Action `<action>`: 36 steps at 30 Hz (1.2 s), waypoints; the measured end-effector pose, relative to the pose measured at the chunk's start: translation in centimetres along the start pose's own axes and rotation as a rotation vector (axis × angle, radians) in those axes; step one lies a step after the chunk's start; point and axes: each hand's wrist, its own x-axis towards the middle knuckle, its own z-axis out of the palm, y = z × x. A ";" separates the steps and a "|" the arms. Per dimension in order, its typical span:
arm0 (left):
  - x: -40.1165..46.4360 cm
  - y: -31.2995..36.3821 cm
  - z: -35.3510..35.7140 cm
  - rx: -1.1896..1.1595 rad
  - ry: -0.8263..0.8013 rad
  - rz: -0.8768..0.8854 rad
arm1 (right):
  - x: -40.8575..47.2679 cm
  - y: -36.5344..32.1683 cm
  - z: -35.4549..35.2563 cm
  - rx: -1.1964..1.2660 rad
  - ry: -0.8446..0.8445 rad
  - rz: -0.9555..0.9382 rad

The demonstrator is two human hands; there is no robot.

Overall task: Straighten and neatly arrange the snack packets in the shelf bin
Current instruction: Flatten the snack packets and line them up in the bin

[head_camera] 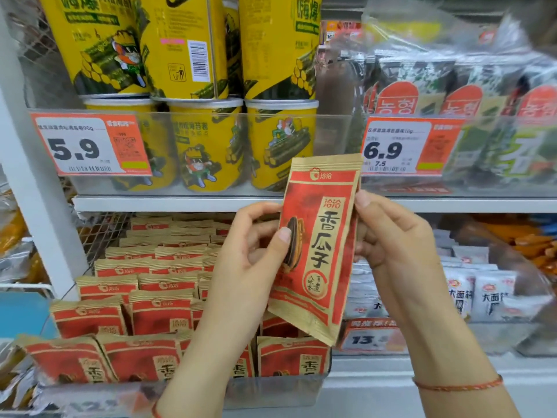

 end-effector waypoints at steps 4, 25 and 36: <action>-0.4 0.8 0.6 -0.003 -0.042 0.019 | 0.1 -0.5 1.5 0.020 -0.029 -0.051; 0.6 -0.2 0.1 0.028 -0.138 0.053 | 0.5 -0.8 0.6 -0.171 -0.086 -0.172; 1.2 0.0 -2.7 -0.045 0.267 0.147 | 0.4 0.3 -0.6 -0.302 -0.504 0.099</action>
